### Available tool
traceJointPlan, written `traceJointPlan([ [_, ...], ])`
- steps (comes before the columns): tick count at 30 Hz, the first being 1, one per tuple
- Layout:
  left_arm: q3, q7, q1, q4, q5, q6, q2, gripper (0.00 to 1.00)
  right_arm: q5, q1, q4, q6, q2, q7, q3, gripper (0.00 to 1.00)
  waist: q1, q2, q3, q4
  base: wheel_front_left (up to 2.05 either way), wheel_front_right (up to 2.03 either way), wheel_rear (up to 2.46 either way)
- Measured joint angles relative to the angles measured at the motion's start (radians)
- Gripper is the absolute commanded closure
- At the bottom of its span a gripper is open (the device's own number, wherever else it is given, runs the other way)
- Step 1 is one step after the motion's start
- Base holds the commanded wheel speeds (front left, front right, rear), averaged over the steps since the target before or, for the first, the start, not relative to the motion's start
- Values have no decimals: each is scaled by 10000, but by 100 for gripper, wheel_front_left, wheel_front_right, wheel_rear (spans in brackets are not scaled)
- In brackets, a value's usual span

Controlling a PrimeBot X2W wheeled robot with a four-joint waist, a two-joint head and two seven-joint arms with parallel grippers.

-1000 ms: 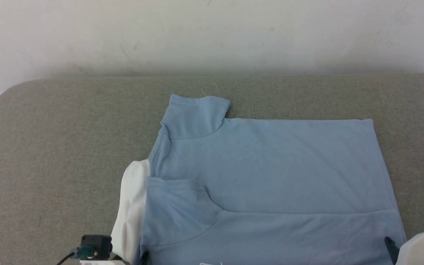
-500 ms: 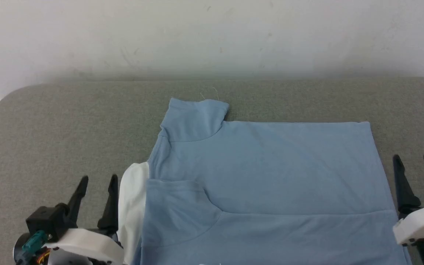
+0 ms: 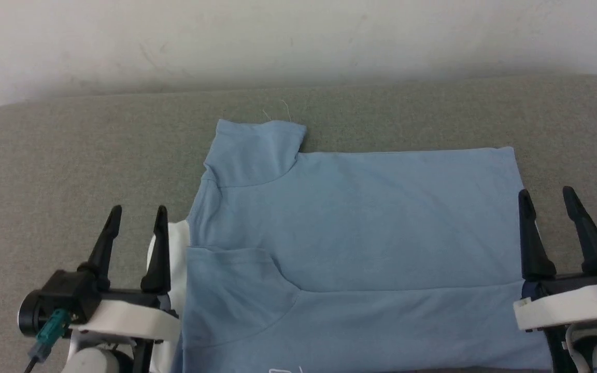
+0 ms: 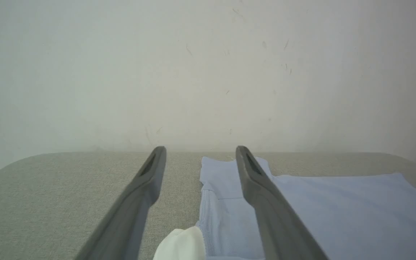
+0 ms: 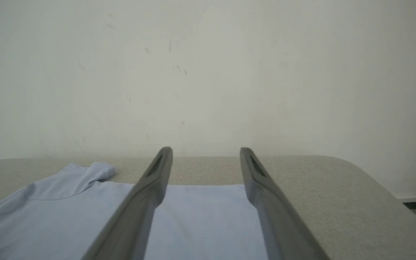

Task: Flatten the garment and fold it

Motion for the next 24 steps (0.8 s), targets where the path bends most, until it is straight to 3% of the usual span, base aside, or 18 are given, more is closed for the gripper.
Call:
traceJointPlan([
  [3, -40, 19, -560, 568, 136, -437, 130, 0, -46, -217, 29, 0, 31, -25, 96, 0, 0, 0, 309, -116, 0, 0, 0],
  [6, -268, 752, -1456, 1241, 357, -828, 579, 0, -115, -396, 19, 0, 52, -19, 192, 0, 1, 0, 660, -273, 0, 0, 0],
  [12, -895, 3825, -4045, 2293, 186, -2182, 1490, 0, -268, -879, -35, 0, 150, -117, 479, 0, 2, 0, 1476, -714, 0, 0, 0],
  [15, -1120, 5411, -5582, 2732, -150, -2550, 1862, 0, -282, -1087, 27, 0, 242, -253, 640, 0, 3, 0, 1906, -991, 0, 0, 0],
  [24, -2255, 9885, -8972, 4092, -1718, -2815, 3035, 0, -226, -1498, 702, 0, 403, -700, 1221, 0, 1, 0, 2909, -2127, 0, 0, 0],
])
